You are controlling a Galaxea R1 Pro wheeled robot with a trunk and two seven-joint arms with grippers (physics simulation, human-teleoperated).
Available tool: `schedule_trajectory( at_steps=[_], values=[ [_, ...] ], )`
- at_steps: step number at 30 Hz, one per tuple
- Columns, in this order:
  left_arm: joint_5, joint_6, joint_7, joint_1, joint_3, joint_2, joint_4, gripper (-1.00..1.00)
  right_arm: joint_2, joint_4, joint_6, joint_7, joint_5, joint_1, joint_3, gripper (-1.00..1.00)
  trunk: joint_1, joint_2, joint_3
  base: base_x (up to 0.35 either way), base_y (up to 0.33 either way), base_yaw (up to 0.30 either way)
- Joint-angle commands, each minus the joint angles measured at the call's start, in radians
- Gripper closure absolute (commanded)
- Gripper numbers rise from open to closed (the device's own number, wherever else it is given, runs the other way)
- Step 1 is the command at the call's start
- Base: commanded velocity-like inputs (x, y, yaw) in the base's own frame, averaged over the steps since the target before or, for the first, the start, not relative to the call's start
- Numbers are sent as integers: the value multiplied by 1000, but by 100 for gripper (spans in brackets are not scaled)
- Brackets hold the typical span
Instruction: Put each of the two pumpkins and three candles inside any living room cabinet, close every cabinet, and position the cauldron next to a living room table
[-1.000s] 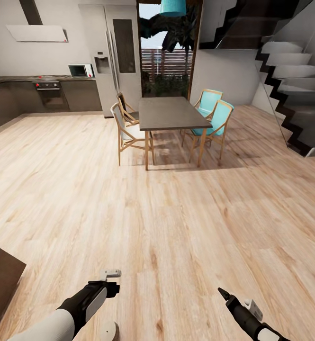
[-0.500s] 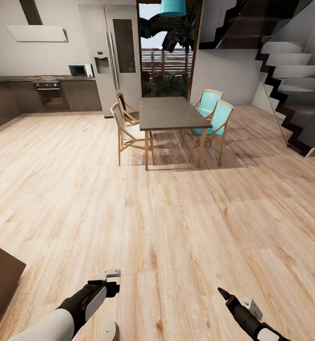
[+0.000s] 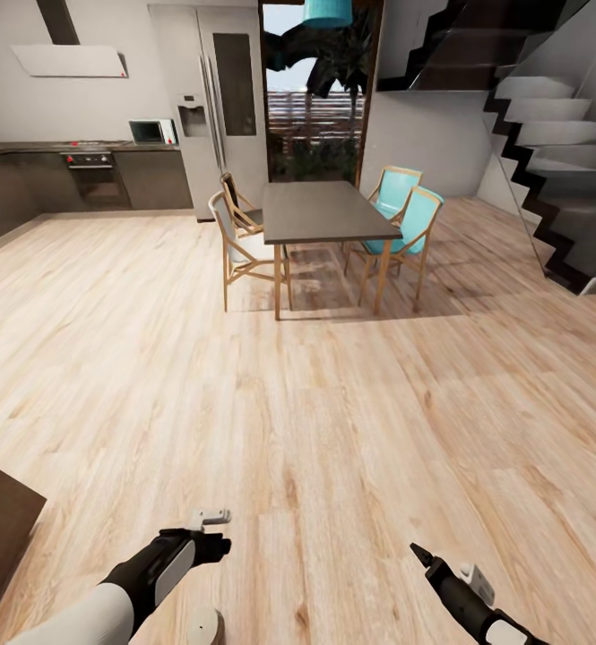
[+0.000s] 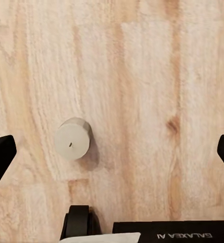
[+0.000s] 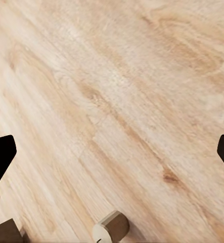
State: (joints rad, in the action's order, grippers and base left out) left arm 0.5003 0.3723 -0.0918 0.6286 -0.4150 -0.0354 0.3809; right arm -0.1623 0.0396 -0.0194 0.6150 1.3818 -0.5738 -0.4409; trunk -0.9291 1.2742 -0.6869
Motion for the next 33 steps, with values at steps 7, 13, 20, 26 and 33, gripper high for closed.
schedule_trajectory(
  at_steps=[7,13,20,26,33],
  values=[
    [12,6,5,-1,21,-29,-53,-100,7,1,-17,-174,-149,-1,-44,-100,-27,50,-23,0,0,0],
    [9,-3,2,-1,34,-39,-94,-100,76,-131,-53,-538,-353,-3,-109,-100,-50,92,-42,0,0,0],
    [6,-4,0,0,31,-37,-89,-100,127,-624,-229,-1163,-476,-3,-150,-100,-77,141,-64,0,0,0],
    [4,-4,-2,0,30,-38,-85,-100,129,-931,-411,-1504,-472,-3,-145,-100,-100,183,-82,0,0,0],
    [4,-3,-22,0,30,-39,-70,-100,128,-1014,-429,-1592,-468,-3,-140,-100,-127,232,-104,0,0,0]
  ],
)
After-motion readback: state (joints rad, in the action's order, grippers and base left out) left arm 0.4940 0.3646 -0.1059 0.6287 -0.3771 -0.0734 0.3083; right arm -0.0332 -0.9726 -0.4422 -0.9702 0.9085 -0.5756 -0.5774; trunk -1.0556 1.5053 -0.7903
